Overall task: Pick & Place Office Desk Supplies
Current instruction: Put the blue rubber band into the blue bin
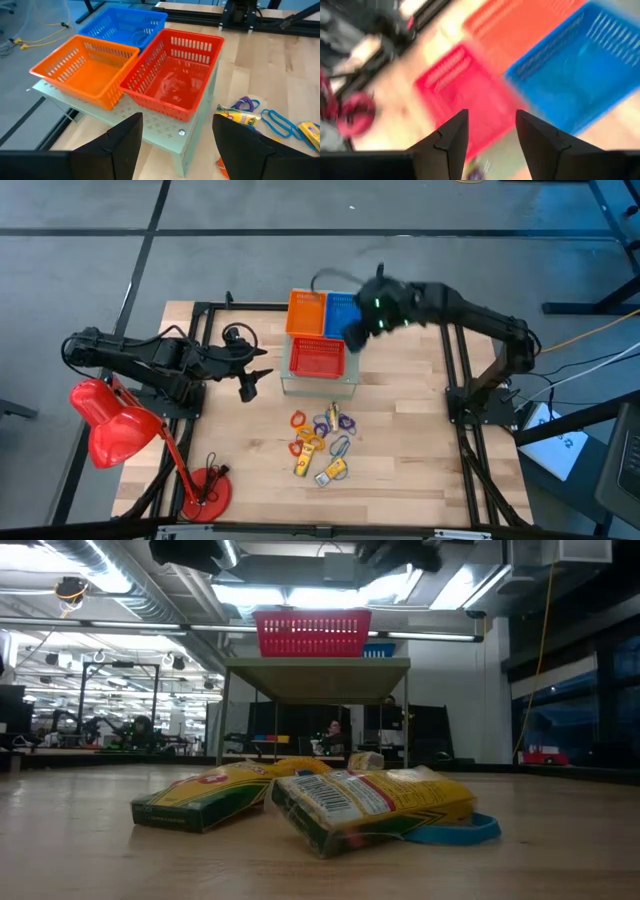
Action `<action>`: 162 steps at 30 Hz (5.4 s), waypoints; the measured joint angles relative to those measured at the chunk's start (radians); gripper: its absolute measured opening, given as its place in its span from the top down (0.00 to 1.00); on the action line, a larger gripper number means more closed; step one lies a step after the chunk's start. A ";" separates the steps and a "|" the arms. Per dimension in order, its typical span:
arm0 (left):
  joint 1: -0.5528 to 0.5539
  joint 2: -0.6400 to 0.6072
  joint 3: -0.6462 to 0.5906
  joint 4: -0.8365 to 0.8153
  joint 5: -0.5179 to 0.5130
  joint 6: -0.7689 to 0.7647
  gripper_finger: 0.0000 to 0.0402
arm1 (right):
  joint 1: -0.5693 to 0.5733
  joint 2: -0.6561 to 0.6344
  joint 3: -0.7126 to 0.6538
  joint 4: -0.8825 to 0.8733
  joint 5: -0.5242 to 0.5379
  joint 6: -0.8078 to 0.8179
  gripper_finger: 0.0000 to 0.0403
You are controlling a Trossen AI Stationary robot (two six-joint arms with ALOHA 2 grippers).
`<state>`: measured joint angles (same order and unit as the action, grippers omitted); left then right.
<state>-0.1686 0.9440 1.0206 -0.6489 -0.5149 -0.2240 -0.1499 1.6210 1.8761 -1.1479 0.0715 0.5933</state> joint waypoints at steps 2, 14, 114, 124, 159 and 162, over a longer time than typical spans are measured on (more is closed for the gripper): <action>0.002 0.000 0.000 -0.009 0.011 0.001 0.40 | 0.120 -0.004 0.004 -0.055 0.074 0.085 0.61; 0.002 0.000 0.000 -0.009 0.069 0.027 0.40 | 0.511 0.090 -0.173 -0.096 0.302 1.101 0.54; -0.003 0.000 0.000 0.025 0.294 0.071 0.40 | 0.601 0.581 -0.205 0.176 0.120 1.466 0.74; -0.003 0.000 0.000 0.025 0.293 0.070 0.40 | 0.601 0.581 -0.205 0.179 0.143 1.436 0.93; -0.003 -0.016 0.000 -0.086 0.200 0.073 0.40 | 0.535 0.469 0.465 -0.423 0.640 1.049 1.00; -0.002 -0.028 0.000 -0.111 0.191 0.066 0.40 | 0.432 0.435 0.463 -0.423 0.654 0.904 1.00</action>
<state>-0.1706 0.9156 1.0203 -0.7600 -0.3242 -0.1577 0.2818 2.0563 2.3390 -1.5708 0.7251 1.4970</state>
